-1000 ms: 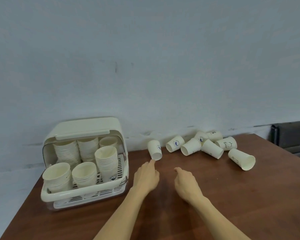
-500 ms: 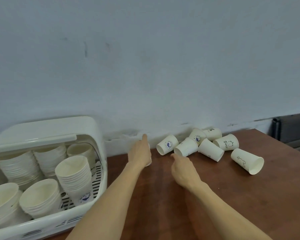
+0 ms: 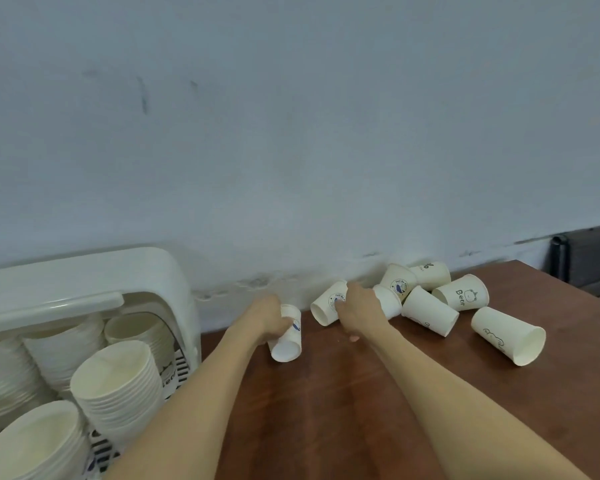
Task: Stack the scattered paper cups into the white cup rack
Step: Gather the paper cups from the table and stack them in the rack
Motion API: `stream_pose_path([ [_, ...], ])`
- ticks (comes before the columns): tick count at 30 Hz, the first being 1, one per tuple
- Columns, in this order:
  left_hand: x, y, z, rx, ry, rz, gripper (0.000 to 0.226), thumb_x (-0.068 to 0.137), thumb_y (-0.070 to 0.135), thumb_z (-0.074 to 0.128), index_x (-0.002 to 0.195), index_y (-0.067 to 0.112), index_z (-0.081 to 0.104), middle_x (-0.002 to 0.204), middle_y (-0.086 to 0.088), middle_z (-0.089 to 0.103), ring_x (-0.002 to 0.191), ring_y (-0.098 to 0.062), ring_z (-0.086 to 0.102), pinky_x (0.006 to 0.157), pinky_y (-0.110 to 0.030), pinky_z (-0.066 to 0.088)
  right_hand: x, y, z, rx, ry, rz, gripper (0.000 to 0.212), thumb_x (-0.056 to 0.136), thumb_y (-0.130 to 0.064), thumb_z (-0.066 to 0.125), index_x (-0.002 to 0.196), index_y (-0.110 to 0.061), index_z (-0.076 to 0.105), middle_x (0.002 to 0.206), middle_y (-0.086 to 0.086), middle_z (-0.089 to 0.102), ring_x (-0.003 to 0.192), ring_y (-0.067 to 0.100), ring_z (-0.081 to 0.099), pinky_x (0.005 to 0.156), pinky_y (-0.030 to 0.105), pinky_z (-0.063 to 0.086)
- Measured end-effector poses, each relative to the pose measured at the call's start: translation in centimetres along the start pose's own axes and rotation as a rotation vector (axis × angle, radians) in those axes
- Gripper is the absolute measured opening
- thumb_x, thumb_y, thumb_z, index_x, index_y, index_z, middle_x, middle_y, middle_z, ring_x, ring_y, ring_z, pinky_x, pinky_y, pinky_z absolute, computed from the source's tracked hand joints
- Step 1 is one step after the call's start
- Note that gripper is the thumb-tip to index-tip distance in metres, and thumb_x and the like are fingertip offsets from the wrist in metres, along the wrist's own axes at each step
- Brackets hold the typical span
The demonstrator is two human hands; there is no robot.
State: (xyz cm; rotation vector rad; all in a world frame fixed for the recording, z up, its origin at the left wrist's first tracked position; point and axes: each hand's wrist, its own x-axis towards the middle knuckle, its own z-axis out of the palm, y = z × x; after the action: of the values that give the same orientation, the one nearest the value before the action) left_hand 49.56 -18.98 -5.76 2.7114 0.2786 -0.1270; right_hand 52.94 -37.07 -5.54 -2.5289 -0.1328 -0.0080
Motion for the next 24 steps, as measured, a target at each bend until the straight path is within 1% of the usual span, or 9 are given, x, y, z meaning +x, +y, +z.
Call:
stream_pose_path([
  [2,-0.4,0.3,-0.4,0.0,-0.036,0.029,0.03,0.088,0.027,0.056,0.113,0.011,0.05,0.115,-0.01,0.058,0.091,-0.028,0.058,0.062,-0.03,0.042,0.8,-0.6,0.2,0.064,-0.002,0.033,0.009,0.092,-0.017,0.048,0.093,-0.008,0.045,0.102,0.018,0.062,0.085,0.031,0.06,0.063,0.033,0.05],
  [4,-1.1,0.8,-0.7,0.004,-0.051,0.051,0.032,0.087,0.025,0.059,0.113,0.01,0.048,0.115,-0.01,0.057,0.096,-0.028,0.059,0.065,-0.03,0.042,1.8,-1.1,0.2,0.145,-0.009,0.074,0.012,0.091,-0.014,0.049,0.096,-0.003,0.047,0.087,0.016,0.067,0.075,0.027,0.065,0.058,0.028,0.05],
  [6,-1.9,1.3,-1.1,0.008,-0.056,0.069,0.03,0.087,0.02,0.058,0.112,0.01,0.048,0.115,-0.011,0.057,0.101,-0.03,0.06,0.065,-0.03,0.041,2.3,-1.7,0.2,0.278,-0.046,0.127,0.016,0.09,-0.01,0.047,0.1,0.003,0.048,0.066,0.012,0.066,0.05,0.024,0.062,0.042,0.024,0.048],
  [9,-2.9,1.6,-1.7,0.029,-0.069,0.084,0.027,0.087,0.013,0.054,0.113,0.007,0.048,0.115,-0.013,0.057,0.1,-0.033,0.06,0.064,-0.03,0.041,2.3,-2.3,0.8,0.341,-0.104,0.183,0.014,0.089,-0.005,0.051,0.076,-0.002,0.052,0.062,0.014,0.061,0.044,0.025,0.058,0.039,0.026,0.051],
  [11,-3.6,1.6,-2.3,0.052,-0.091,0.088,0.022,0.088,0.014,0.053,0.108,0.009,0.047,0.108,-0.012,0.058,0.087,-0.032,0.062,0.06,-0.028,0.042,2.1,-2.6,1.5,0.332,-0.11,0.19,0.016,0.084,0.003,0.052,0.068,-0.002,0.052,0.067,0.022,0.064,0.049,0.031,0.061,0.049,0.039,0.057],
  [13,-4.4,1.4,-2.7,0.055,-0.13,0.092,0.014,0.088,0.013,0.053,0.1,0.011,0.047,0.088,-0.008,0.058,0.061,-0.024,0.058,0.046,-0.025,0.042,1.8,-2.8,2.2,0.314,-0.082,0.184,0.013,0.08,0.005,0.053,0.068,0.0,0.054,0.069,0.024,0.066,0.05,0.033,0.064,0.05,0.046,0.058],
  [16,-5.6,1.0,-3.1,0.033,-0.161,0.114,0.007,0.09,0.009,0.051,0.094,0.013,0.048,0.073,-0.006,0.056,0.048,-0.02,0.054,0.035,-0.023,0.04,0.8,-3.4,2.7,0.301,-0.056,0.167,0.015,0.079,0.006,0.054,0.066,-0.002,0.053,0.056,0.017,0.06,0.043,0.027,0.061,0.04,0.034,0.053],
  [19,-6.6,0.4,-3.0,0.051,-0.103,0.118,0.016,0.091,0.01,0.046,0.102,0.007,0.057,0.093,-0.015,0.065,0.062,-0.027,0.058,0.049,-0.028,0.046,-0.8,-4.0,2.9,0.217,-0.08,0.115,0.016,0.079,0.003,0.049,0.067,-0.005,0.054,0.053,0.011,0.061,0.036,0.017,0.058,0.034,0.022,0.046],
  [24,-8.1,-0.9,-3.0,0.097,0.013,0.135,0.01,0.094,0.018,0.045,0.092,0.015,0.055,0.1,-0.011,0.065,0.09,-0.027,0.061,0.076,-0.035,0.05,-2.9,-4.6,3.2,0.149,-0.016,0.0,0.026,0.078,-0.004,0.038,0.095,-0.012,0.057,0.086,0.013,0.067,0.061,0.03,0.068,0.054,0.04,0.059],
])
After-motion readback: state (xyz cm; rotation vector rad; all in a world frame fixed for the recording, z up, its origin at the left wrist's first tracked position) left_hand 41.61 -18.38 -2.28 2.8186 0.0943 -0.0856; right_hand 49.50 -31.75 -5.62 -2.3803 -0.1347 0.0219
